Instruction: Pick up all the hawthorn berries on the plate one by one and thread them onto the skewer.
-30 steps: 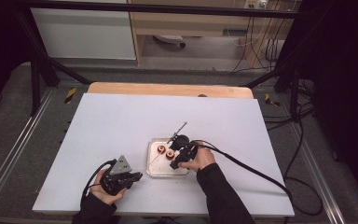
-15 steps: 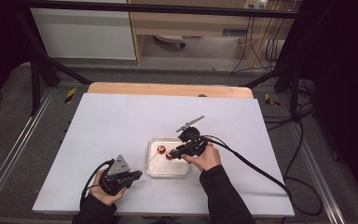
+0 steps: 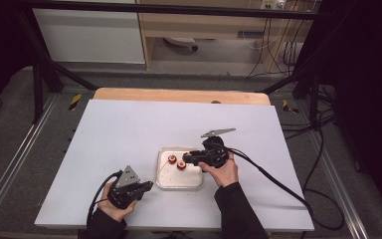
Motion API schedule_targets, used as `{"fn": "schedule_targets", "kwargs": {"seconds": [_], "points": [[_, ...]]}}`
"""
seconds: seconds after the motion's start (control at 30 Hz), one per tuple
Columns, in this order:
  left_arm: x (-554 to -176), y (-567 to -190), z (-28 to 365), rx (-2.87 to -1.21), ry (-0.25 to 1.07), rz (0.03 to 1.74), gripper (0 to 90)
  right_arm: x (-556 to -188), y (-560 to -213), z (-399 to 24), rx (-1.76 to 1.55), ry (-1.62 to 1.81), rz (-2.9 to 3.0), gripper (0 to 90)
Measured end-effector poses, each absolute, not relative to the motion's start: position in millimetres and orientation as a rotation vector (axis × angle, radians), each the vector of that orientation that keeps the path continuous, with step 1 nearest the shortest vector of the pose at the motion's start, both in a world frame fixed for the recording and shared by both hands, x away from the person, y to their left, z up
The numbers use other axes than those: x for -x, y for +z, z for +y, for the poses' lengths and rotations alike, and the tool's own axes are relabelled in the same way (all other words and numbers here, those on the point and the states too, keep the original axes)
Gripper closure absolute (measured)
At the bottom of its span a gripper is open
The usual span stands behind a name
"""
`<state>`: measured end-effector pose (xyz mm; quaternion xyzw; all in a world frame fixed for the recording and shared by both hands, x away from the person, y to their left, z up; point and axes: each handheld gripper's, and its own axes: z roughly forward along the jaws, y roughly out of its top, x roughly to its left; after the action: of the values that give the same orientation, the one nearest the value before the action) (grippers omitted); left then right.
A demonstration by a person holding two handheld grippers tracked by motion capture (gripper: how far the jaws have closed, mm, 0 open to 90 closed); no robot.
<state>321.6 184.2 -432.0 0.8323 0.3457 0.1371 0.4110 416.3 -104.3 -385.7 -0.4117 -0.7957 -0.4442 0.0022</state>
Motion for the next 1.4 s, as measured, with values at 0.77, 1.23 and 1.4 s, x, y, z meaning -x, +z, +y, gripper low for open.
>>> {"fn": "schedule_targets", "kwargs": {"seconds": [0.77, 1.23, 1.4], "points": [[-319, -438, 168, -1.979, 0.34, 0.945, 88.2, -414, -394, -117, 1.466, -1.827, -2.057, 61.3], [-323, -438, 151, -1.937, 0.336, 0.955, 88.1, -415, -392, -115, 1.513, -1.931, -1.918, 61.3], [-324, -438, 145, -1.928, 0.333, 0.953, 88.1, -417, -390, -116, 1.516, -1.956, -1.879, 61.4]]}}
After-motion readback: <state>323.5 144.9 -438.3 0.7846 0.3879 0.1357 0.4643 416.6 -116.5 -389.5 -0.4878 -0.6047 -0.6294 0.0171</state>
